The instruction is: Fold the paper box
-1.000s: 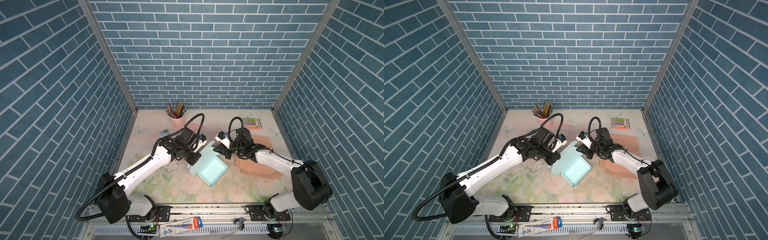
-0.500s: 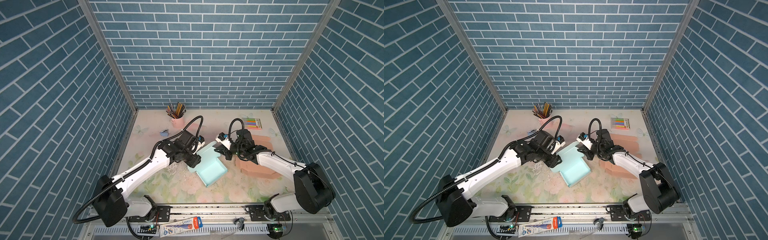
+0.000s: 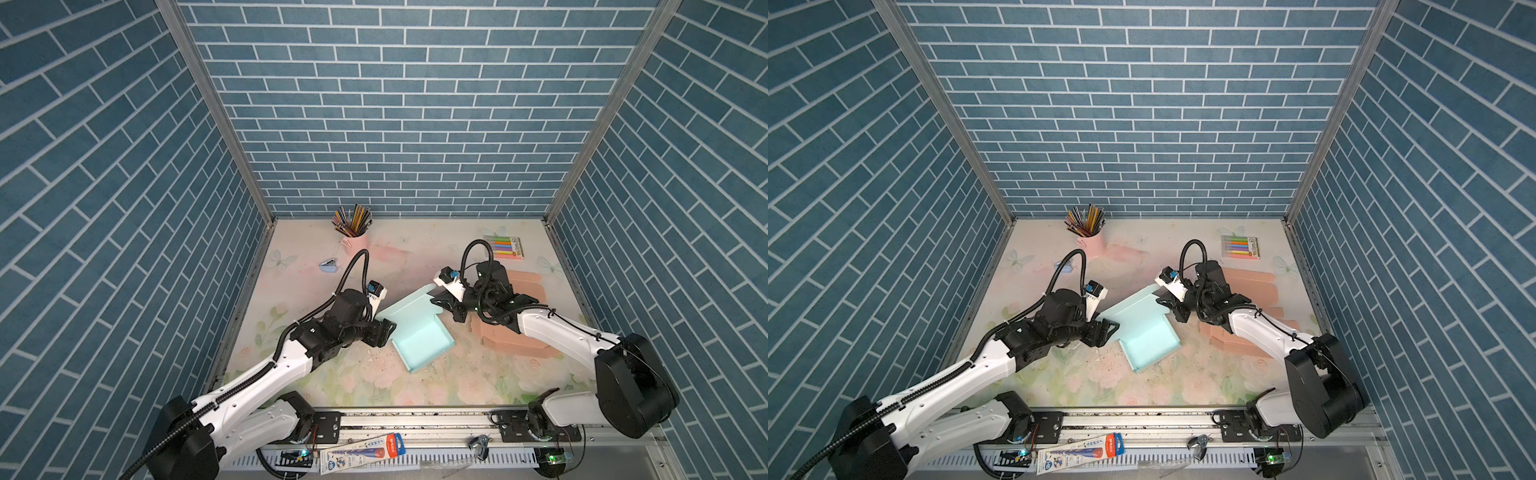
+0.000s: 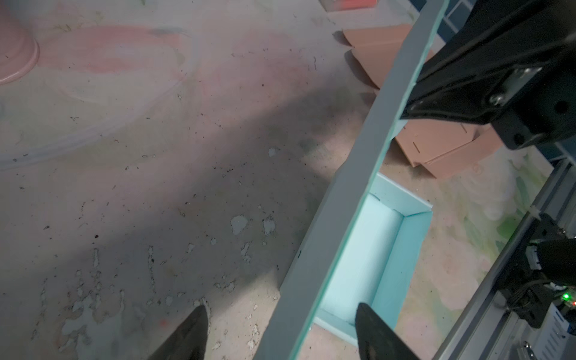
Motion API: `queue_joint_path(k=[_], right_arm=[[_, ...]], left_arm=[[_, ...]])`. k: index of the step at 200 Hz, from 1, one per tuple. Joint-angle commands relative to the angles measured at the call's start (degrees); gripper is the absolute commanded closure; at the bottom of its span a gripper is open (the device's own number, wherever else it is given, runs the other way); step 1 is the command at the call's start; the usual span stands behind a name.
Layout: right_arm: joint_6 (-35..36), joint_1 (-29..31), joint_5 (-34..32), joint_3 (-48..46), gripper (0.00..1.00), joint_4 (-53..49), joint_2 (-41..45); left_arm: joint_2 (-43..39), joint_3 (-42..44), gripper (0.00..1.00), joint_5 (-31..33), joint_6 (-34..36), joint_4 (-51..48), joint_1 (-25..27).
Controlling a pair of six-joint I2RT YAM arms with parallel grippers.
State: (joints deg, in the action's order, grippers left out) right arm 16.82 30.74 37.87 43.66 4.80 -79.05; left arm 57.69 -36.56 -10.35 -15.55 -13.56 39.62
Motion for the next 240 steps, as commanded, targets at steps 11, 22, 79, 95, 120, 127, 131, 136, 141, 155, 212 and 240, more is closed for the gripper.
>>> queue_joint_path(k=[11, 22, 79, 95, 120, 127, 131, 136, 141, 155, 212, 240], right_arm=[[1.56, -0.33, 0.14, -0.37, 1.0, 1.27, 1.08], [1.45, -0.49, 0.4, -0.42, 1.0, 1.33, 1.17], [0.0, -0.86, -0.83, -0.79, 1.0, 3.29, 0.13], [-0.17, -0.95, -1.46, -0.6, 1.0, 3.46, -0.47], [-1.23, -0.94, -1.96, -0.81, 1.0, 4.49, -1.07], [-1.67, -1.01, -2.33, -1.09, 1.0, 5.0, -0.86], [-1.97, -1.03, -2.59, -1.38, 1.0, 5.31, -0.66], [-2.25, -1.03, -2.78, -1.78, 1.0, 5.8, -0.39], [-2.67, -1.03, -3.01, -2.18, 1.0, 6.32, -0.08], [-3.99, -1.08, -3.17, -3.49, 1.0, 7.93, 1.18], [-6.79, -1.12, -3.52, -5.84, 1.0, 10.0, 3.26], [-7.21, -1.12, -2.97, -6.13, 1.0, 10.49, 2.98]], left_arm=[[-1.6, 2.61, 0.24, 0.82, -5.04, 10.12, -0.34], [-2.22, 4.09, 0.24, 0.79, -6.12, 11.95, -0.4], [-7.65, 9.79, 0.22, 2.7, -8.51, 16.8, -0.54], [-8.25, 10.59, 0.21, 2.7, -8.53, 16.99, -0.79], [-9.92, 12.26, 0.21, 3.71, -8.6, 17.03, -1.1], [-10.58, 12.83, 0.21, 4.19, -8.83, 17.27, -1.28], [-10.99, 13.29, 0.21, 4.42, -8.99, 17.45, -1.42], [-11.61, 13.96, 0.21, 4.63, -9.29, 18.0, -1.54], [-12.12, 14.6, 0.21, 4.66, -9.55, 18.59, -1.65], [-13.37, 16.45, 0.21, 4.39, -10.32, 21.14, -2.04], [-15.24, 21.95, 0.2, 1.48, -11.08, 28.09, -2.81], [-14.78, 23.23, 0.2, 1.13, -9.98, 29.28, -3.44]])
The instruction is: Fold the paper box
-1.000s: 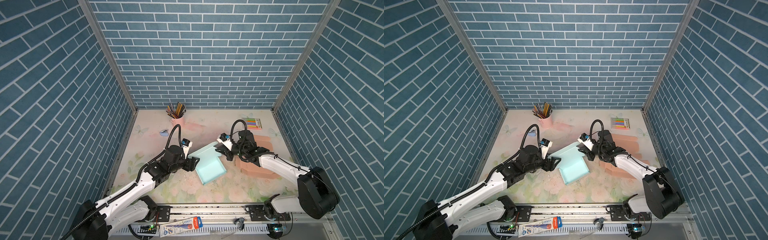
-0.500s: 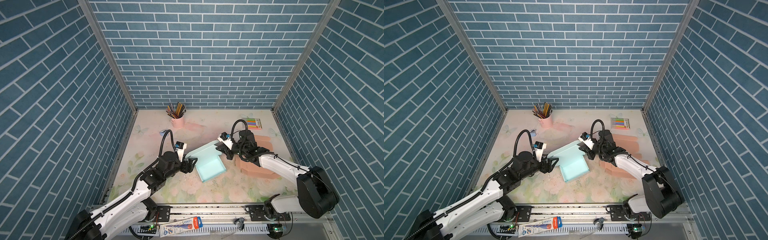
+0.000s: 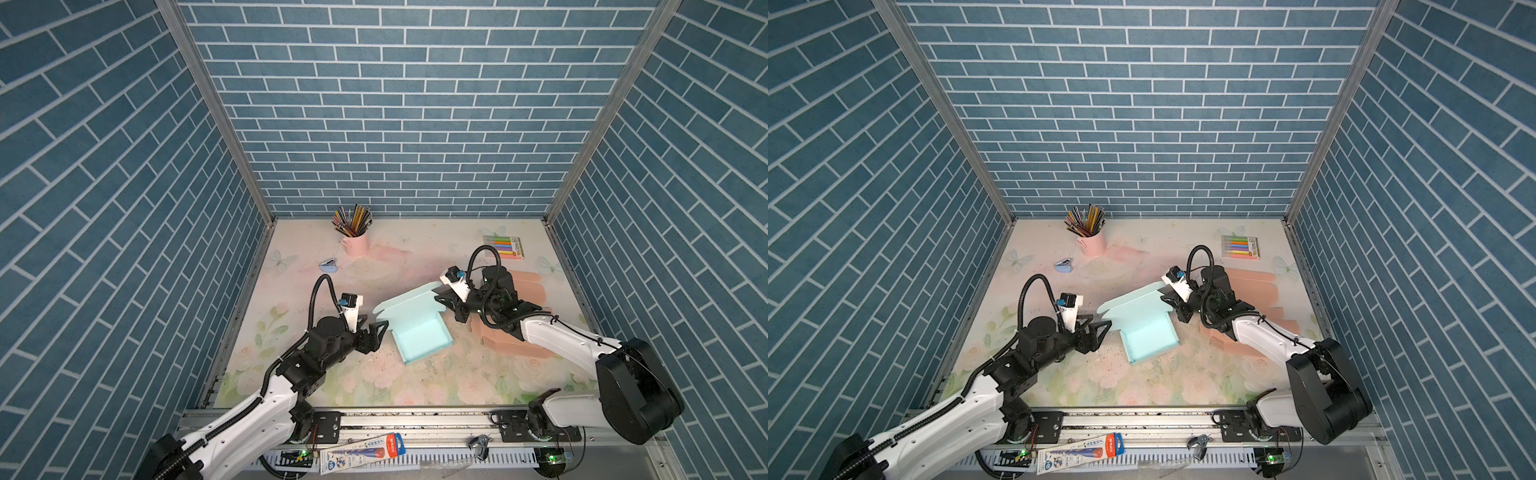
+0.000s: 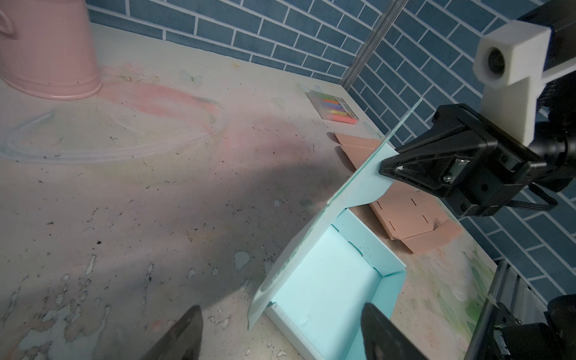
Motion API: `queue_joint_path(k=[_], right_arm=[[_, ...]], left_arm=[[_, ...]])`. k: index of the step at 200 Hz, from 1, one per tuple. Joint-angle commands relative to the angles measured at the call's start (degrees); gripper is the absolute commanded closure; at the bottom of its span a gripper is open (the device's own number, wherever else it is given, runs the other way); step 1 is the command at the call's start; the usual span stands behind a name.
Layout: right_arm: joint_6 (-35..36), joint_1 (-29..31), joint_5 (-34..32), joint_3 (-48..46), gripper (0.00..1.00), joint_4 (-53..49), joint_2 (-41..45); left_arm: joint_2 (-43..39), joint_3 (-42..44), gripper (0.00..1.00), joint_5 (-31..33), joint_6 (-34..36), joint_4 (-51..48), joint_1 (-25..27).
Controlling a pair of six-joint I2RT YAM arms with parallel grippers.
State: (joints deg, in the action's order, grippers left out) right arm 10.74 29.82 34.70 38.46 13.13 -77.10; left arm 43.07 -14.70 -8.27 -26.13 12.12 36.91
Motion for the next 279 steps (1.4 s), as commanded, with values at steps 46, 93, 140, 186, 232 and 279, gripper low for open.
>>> queue_joint_path(k=[46, 93, 140, 186, 232, 279], right_arm=[[-1.25, -0.21, 0.48, -1.36, 1.0, 2.62, 0.65], [-1.25, -0.2, 0.23, -0.84, 1.0, 1.77, -0.6], [-1.16, -0.2, 0.0, -0.6, 1.0, 1.51, -1.37], [-1.43, -0.13, 0.54, -0.58, 1.0, 1.56, -1.3], [-1.78, -0.12, 0.66, -0.77, 1.0, 1.68, -0.64], [-1.78, -0.12, 0.28, -0.84, 1.0, 1.64, -0.68]], left_arm=[[1.94, 3.19, 0.2, -1.99, 2.01, 7.32, -3.13], [7.23, 3.36, 0.2, -7.21, 3.83, 12.54, -9.32], [10.06, 3.34, 0.2, -11.28, 6.87, 16.14, -10.35], [10.9, 3.83, 0.2, -13.38, 8.2, 20.01, -10.51], [13.73, 2.64, 0.2, -14.05, 8.39, 21.04, -10.98], [16.27, 2.64, 0.2, -14.17, 8.28, 22.61, -11.46]])
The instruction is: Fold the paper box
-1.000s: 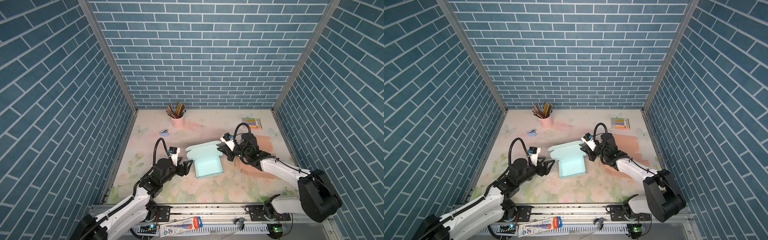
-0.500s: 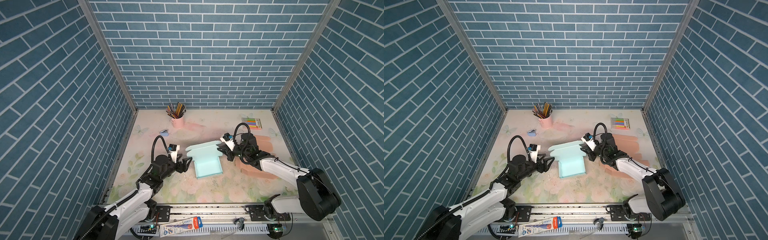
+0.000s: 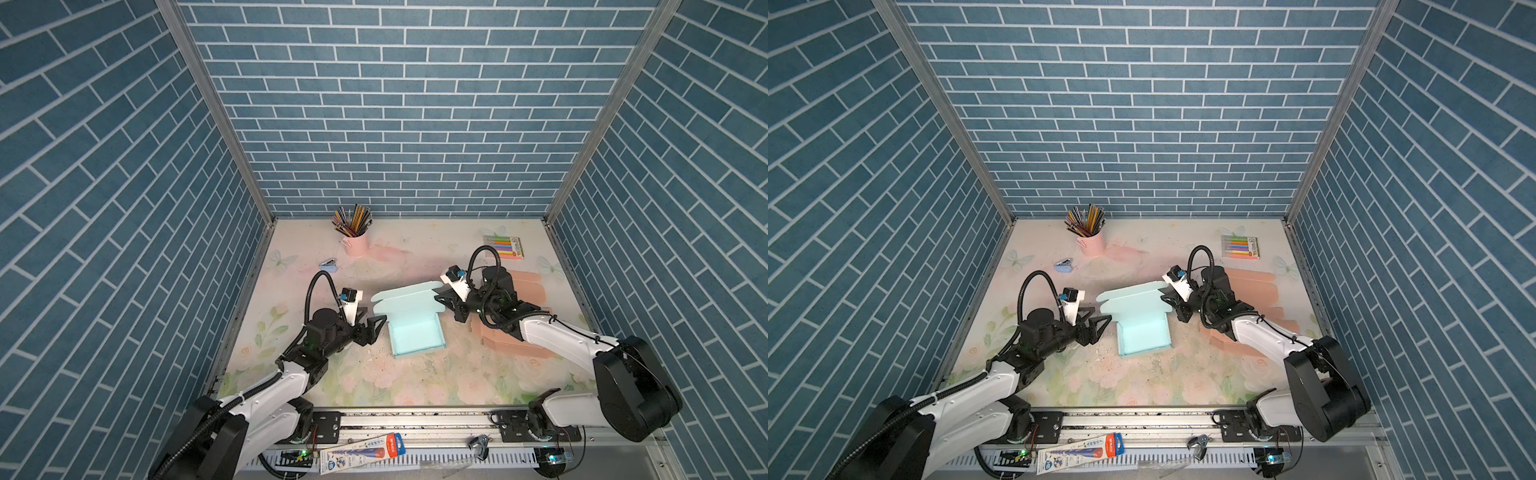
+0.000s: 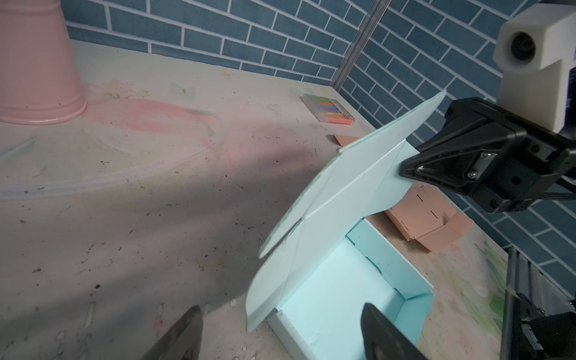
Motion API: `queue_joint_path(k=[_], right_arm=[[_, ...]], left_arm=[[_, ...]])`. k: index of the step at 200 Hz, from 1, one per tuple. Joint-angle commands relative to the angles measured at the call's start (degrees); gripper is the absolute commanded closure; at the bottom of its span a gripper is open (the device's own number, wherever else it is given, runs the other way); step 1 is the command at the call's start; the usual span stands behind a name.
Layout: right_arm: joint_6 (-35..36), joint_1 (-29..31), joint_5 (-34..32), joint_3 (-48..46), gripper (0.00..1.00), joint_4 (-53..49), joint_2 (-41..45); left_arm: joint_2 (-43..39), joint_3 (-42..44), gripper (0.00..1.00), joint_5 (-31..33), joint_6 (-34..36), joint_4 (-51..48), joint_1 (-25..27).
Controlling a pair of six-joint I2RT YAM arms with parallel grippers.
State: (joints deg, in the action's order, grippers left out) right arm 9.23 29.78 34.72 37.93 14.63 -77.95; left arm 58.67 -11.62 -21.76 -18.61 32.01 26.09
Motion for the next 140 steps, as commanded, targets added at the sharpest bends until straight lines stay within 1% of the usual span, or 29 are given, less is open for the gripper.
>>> queue_joint_path(k=[1, 40, 140], right_arm=[[-0.27, -0.07, 0.26, -0.32, 1.0, 0.13, 0.17], [-0.36, -0.07, 0.17, -0.14, 1.0, 0.09, -0.26], [-0.53, 0.1, 0.48, -0.64, 1.0, 0.57, 0.7]], left_arm=[[0.66, -0.48, 0.2, -0.67, 0.81, 2.72, -0.66], [0.92, -0.33, 0.2, -1.47, 1.15, 3.44, -1.15], [3.21, -0.95, 0.32, -2.17, 1.66, 3.78, -1.19]])
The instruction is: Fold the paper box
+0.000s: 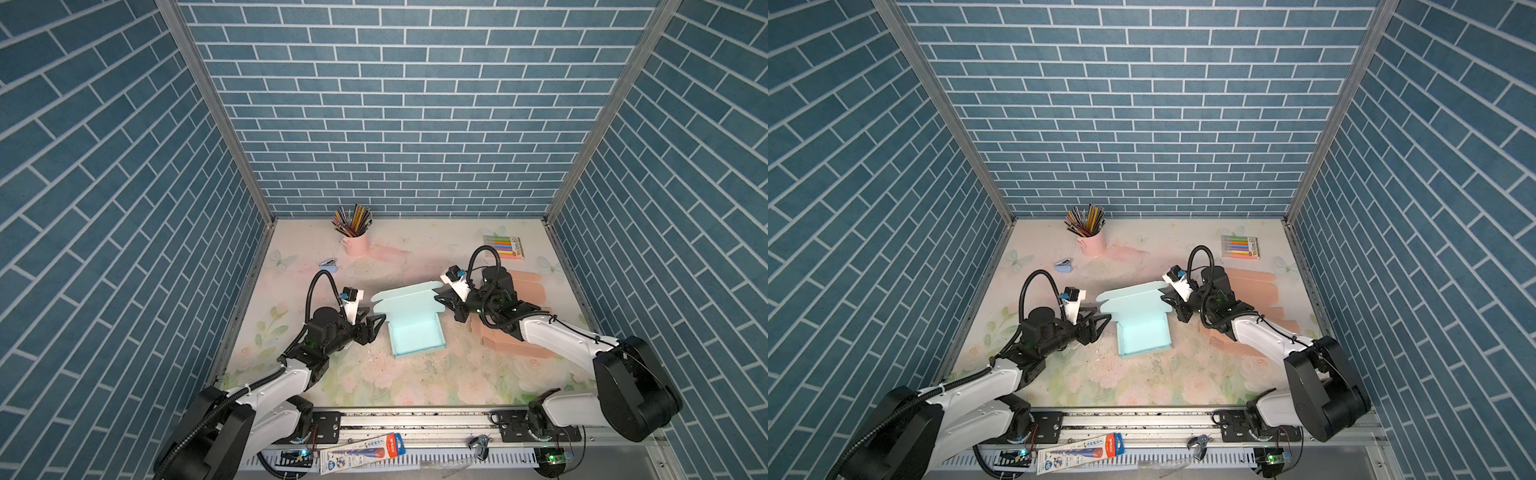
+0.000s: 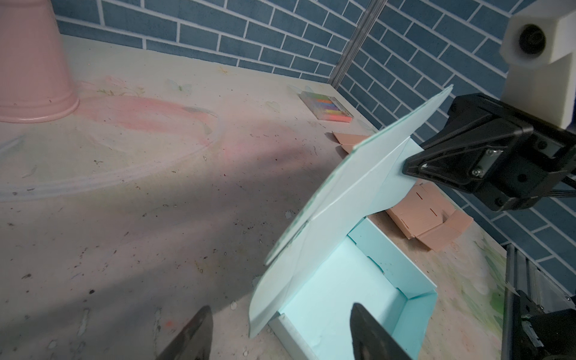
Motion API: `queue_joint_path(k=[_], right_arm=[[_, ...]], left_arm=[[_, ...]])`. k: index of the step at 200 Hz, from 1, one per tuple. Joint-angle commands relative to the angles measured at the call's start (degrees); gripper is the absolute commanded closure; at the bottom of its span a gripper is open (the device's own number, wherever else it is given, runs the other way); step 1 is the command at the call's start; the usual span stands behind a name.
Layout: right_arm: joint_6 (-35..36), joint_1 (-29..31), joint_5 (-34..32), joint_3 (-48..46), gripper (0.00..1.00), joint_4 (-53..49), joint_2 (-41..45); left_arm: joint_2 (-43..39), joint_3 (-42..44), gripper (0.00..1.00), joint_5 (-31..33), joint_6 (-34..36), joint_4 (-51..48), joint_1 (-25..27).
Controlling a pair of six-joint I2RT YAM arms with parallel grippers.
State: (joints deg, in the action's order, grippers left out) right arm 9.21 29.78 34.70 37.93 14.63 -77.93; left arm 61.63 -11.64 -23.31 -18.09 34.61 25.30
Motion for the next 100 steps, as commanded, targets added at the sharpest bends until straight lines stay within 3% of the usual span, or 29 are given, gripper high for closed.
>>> queue_joint_path(k=[1, 100], right_arm=[[-0.51, 0.1, 0.52, -0.61, 1.0, 0.57, 0.63], [-0.34, 0.34, 0.37, -0.23, 1.0, 0.14, -0.43]], left_arm=[[0.3, -0.89, 0.32, -0.65, 1.17, 1.26, -0.42], [4.02, -2.22, 0.39, -0.6, 2.16, 3.44, -0.44]])
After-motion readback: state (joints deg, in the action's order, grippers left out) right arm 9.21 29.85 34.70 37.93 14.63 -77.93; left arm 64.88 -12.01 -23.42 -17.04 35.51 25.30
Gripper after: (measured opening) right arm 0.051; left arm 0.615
